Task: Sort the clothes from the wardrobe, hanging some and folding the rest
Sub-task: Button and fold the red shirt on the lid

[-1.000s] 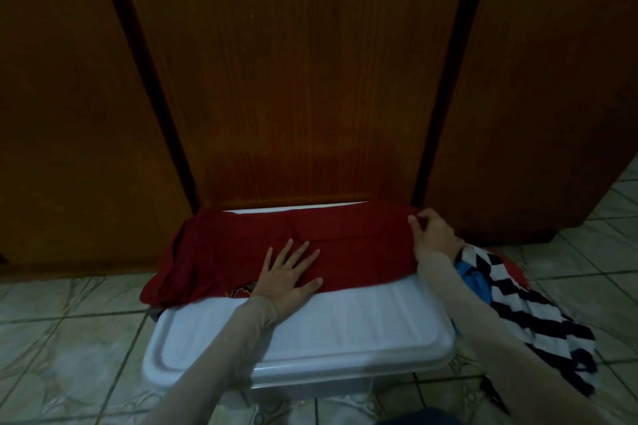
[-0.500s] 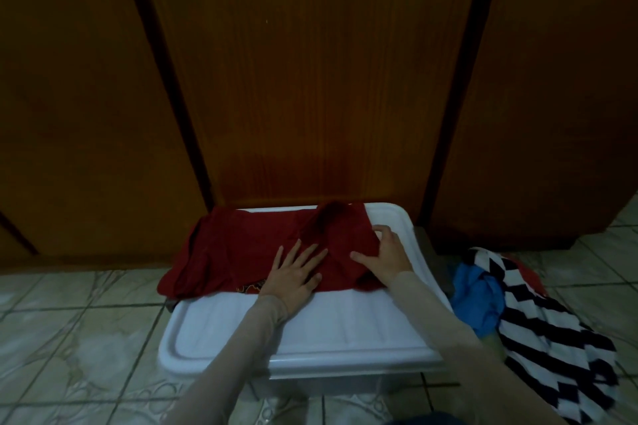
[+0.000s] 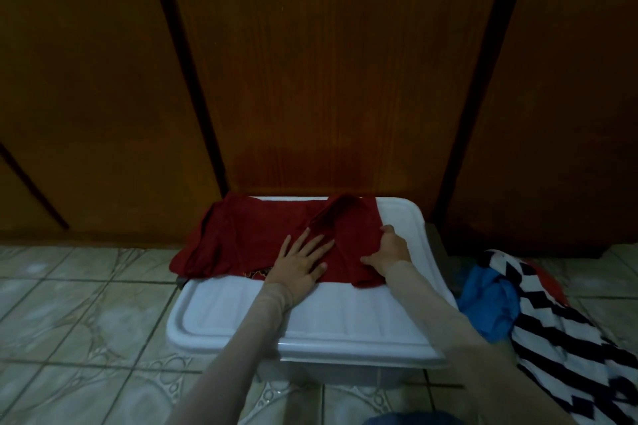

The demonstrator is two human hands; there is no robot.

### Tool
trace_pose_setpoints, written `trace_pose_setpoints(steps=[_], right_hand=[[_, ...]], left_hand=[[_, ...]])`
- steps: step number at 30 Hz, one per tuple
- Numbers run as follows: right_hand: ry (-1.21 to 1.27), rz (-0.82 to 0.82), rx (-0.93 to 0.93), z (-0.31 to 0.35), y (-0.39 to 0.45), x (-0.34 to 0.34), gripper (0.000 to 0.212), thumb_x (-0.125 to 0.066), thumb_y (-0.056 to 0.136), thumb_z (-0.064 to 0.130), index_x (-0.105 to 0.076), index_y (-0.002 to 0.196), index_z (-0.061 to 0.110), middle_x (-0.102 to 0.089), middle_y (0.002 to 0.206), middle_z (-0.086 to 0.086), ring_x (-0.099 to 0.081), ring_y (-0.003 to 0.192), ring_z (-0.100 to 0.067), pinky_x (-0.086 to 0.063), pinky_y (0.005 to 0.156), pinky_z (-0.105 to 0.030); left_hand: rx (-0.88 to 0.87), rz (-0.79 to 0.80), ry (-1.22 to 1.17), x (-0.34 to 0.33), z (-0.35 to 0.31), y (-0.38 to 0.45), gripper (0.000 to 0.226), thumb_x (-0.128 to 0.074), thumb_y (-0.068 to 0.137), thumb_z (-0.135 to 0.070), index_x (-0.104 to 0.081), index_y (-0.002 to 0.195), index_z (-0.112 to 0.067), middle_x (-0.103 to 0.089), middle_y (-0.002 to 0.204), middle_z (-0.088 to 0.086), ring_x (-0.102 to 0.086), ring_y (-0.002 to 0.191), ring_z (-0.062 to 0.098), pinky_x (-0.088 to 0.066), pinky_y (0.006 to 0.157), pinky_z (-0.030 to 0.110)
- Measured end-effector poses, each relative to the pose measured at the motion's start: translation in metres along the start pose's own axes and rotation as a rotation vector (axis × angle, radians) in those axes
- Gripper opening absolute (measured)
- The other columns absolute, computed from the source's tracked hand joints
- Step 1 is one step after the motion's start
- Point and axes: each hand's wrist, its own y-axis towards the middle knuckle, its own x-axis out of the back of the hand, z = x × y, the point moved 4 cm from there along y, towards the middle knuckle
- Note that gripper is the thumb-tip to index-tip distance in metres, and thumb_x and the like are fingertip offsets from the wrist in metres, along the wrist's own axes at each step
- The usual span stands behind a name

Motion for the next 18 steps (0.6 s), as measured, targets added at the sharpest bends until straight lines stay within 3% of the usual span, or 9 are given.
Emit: trace_pose_setpoints(steps=[5,8,10,13,18], right_hand=[[0.095,0.057,-0.045,0.000,0.005,-0.007,0.083,-0.073,0.079,0.023,-0.023,0.145,0.010,-0.043,0.141,-0.014,-0.044,0.127,-0.031,-0.037,0.103,-0.036],[0.250,0.079,-0.102,0.001,0.012,-0.008,0.084,-0.073,0.078,0.034,-0.027,0.146,0.013,-0.042,0.142,-0.010,-0.043,0.128,-0.030,-0.037,0.105,-0.035],[0.408,0.131,-0.137,0.006,0.018,-0.013,0.073,-0.071,0.080,0.029,-0.036,0.141,0.011,-0.047,0.137,-0.010,-0.046,0.124,-0.031,-0.039,0.103,-0.035],[0.612,0.203,-0.189,0.016,0.018,-0.031,0.055,-0.071,0.078,0.020,-0.051,0.129,0.010,-0.058,0.123,-0.015,-0.056,0.111,-0.034,-0.044,0.100,-0.044],[0.657,0.227,-0.133,0.031,0.017,-0.052,0.049,-0.066,0.079,0.010,-0.053,0.127,0.014,-0.061,0.115,-0.014,-0.057,0.107,-0.034,-0.045,0.098,-0.046]], left_hand=[[0.017,0.004,-0.010,0.003,-0.001,-0.001,0.049,-0.019,0.101,-0.044,-0.006,0.147,-0.041,-0.008,0.157,-0.014,0.008,0.145,0.009,0.012,0.115,0.035],[0.009,0.012,-0.009,0.002,-0.001,-0.002,0.054,-0.013,0.094,-0.048,-0.007,0.148,-0.039,-0.008,0.157,-0.014,0.008,0.145,0.009,0.013,0.114,0.035],[-0.003,0.016,-0.028,0.002,-0.001,-0.002,0.061,-0.010,0.089,-0.048,-0.008,0.148,-0.037,-0.009,0.157,-0.013,0.009,0.145,0.009,0.014,0.113,0.035],[-0.014,-0.014,-0.128,0.003,0.001,-0.003,0.057,-0.024,0.097,-0.044,-0.007,0.150,-0.030,-0.012,0.157,-0.012,0.007,0.144,0.008,0.013,0.116,0.036],[0.029,-0.057,-0.377,0.008,0.002,-0.006,0.075,-0.046,0.095,-0.031,0.006,0.150,-0.032,-0.016,0.157,-0.004,-0.005,0.145,0.010,0.010,0.116,0.027]])
